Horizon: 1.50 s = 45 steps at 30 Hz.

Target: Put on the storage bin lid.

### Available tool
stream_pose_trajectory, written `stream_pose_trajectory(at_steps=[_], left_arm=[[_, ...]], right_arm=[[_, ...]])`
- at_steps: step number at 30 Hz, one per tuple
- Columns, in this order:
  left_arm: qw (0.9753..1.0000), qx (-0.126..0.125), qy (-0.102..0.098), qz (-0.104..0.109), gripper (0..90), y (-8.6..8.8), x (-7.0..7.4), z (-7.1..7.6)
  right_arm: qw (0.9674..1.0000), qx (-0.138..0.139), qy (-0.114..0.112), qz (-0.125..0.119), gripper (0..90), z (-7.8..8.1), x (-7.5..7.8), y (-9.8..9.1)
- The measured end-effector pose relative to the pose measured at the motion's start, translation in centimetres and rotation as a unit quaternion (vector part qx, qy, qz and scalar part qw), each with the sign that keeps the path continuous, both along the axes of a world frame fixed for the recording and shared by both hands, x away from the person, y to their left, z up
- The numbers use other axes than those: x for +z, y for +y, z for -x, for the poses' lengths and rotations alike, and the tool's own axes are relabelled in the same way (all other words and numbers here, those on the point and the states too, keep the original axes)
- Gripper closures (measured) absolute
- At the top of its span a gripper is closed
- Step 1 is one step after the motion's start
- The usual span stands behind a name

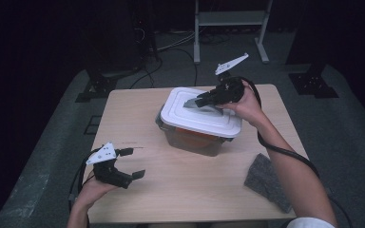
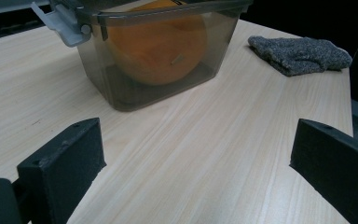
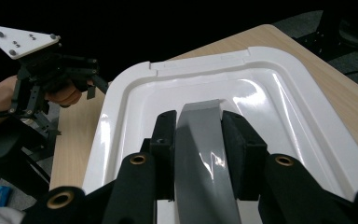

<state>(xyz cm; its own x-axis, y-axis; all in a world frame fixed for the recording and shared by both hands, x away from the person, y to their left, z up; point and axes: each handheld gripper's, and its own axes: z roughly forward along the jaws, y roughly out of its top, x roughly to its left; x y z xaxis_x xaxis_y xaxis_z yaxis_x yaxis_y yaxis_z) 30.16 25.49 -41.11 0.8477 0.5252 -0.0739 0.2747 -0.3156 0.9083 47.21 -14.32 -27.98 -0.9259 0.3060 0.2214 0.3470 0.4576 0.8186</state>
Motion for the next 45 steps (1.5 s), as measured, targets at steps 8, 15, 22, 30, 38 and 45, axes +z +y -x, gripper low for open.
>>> stream_pose_trajectory(at_steps=[8,15,22,30,38,45], left_arm=[[1.0000,0.000,-0.001,0.000,2.1,0.1,0.1,0.1],[1.0000,0.003,-0.001,0.007,2.0,0.4,0.1,0.2],[1.0000,0.002,0.002,0.003,2.0,0.2,-0.1,0.1],[1.0000,0.002,0.002,0.004,2.1,0.2,-0.1,0.1],[1.0000,-0.003,0.001,0.001,2.1,0.1,-0.1,0.1],[1.0000,-0.001,0.002,0.003,2.1,0.1,-0.1,0.1]], right_arm=[[1.0000,0.003,0.003,0.003,66.0,-0.8,-0.9,1.0],[0.9999,0.004,0.003,0.014,66.0,-1.5,-1.8,1.9],[0.9998,0.001,0.009,0.019,66.0,-1.8,-2.5,2.3],[0.9997,-0.002,0.009,0.022,66.0,-2.1,-3.3,2.3],[0.9996,-0.009,0.013,0.025,66.0,-2.3,-4.1,2.3],[0.9994,-0.009,0.006,0.033,65.9,-2.5,-4.6,2.7]])
